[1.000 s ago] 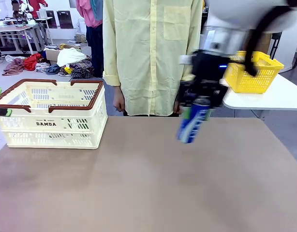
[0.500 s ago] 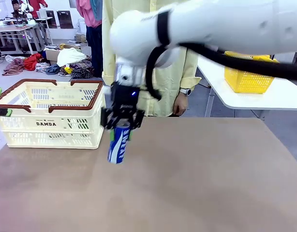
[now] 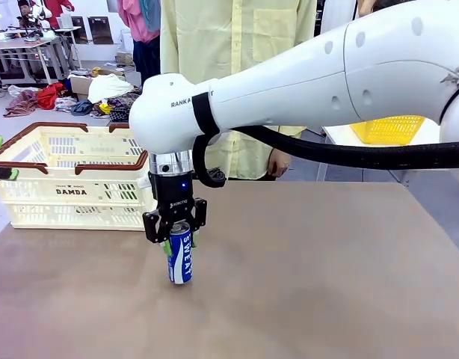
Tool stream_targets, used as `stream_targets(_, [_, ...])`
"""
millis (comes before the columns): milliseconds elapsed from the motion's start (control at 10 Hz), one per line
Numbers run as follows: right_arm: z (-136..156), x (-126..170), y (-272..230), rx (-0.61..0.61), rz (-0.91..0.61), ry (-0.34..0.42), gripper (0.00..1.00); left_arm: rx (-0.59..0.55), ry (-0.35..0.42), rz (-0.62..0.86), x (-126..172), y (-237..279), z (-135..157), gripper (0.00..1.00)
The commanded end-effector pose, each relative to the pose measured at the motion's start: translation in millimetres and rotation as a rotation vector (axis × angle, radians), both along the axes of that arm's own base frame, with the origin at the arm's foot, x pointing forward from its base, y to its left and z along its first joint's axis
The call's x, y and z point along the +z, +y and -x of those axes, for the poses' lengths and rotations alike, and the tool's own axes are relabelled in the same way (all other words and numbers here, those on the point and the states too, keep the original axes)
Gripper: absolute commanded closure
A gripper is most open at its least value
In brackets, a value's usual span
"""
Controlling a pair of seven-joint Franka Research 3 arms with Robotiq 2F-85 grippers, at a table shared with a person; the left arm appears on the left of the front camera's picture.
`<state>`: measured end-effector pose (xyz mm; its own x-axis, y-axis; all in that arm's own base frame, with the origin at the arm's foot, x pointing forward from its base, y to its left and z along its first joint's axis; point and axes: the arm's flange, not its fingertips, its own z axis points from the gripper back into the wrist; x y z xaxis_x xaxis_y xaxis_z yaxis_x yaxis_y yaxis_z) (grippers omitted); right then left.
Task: Place the drinks into the Shopping basket.
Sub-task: Pick up one drink and place it into the Shopping basket.
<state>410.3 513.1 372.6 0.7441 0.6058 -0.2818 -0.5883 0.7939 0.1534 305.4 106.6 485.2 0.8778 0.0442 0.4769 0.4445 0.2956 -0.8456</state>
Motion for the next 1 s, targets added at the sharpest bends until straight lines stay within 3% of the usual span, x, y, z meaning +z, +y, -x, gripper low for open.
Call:
stream_targets(0, [9, 9, -8, -0.004, -0.02, -0.059, 1.0, 0.001, -0.02, 0.022, 1, 0, 0, 0.0])
stream_targets(500, [17, -1, -17, 0.039, 0.03, -0.097, 1.0, 0.001, -0.02, 0.022, 1, 0, 0, 0.0])
stream_targets(600, [19, -3, -17, 0.042, 0.033, -0.098, 0.44, 0.001, -0.02, 0.022, 1, 0, 0, 0.0])
stream_targets(700, [21, -3, -17, 0.049, 0.035, -0.101, 0.0, 0.001, -0.02, 0.022, 1, 0, 0, 0.0])
stream_targets(900, [22, -3, -17, 0.05, 0.041, -0.106, 0.0, 0.001, -0.02, 0.022, 1, 0, 0, 0.0])
